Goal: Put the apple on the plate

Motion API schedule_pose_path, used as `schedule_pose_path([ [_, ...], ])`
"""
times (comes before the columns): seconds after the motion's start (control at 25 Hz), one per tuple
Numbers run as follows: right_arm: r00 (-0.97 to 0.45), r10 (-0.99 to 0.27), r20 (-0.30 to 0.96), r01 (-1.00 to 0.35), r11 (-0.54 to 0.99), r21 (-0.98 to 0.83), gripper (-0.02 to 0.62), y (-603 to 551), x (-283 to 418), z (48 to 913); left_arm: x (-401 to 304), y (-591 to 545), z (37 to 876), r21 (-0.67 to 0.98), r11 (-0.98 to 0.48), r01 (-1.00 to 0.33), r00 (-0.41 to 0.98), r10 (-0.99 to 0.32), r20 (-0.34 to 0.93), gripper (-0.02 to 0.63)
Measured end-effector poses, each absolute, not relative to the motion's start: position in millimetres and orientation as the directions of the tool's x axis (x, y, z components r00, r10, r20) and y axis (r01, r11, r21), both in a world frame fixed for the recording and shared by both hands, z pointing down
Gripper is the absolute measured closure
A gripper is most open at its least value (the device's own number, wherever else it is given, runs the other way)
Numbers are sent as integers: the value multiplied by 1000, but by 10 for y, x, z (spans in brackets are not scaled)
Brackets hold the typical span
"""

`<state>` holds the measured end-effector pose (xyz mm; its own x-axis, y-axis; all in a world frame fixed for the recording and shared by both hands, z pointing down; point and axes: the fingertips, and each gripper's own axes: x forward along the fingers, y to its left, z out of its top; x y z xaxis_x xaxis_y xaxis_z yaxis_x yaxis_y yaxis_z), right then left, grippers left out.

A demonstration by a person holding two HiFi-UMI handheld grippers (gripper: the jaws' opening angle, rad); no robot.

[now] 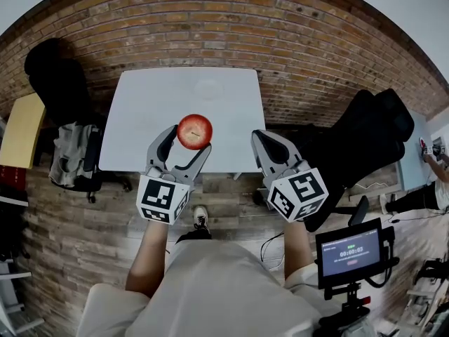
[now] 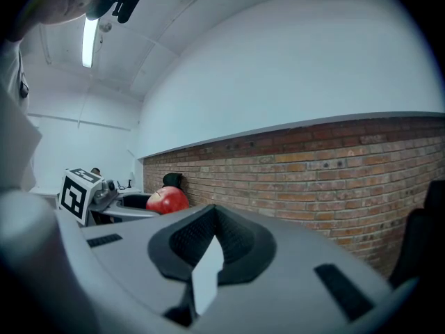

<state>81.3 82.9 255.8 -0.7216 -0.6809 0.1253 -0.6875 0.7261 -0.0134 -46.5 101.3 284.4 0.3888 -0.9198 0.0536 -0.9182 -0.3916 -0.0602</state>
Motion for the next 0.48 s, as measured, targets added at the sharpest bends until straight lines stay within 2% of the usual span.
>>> schedule_pose_path([
  [0.48, -703, -700, 130, -707, 707, -14, 592, 288, 539, 2566, -720, 460, 2861, -52, -419, -906, 417, -908, 48, 258],
])
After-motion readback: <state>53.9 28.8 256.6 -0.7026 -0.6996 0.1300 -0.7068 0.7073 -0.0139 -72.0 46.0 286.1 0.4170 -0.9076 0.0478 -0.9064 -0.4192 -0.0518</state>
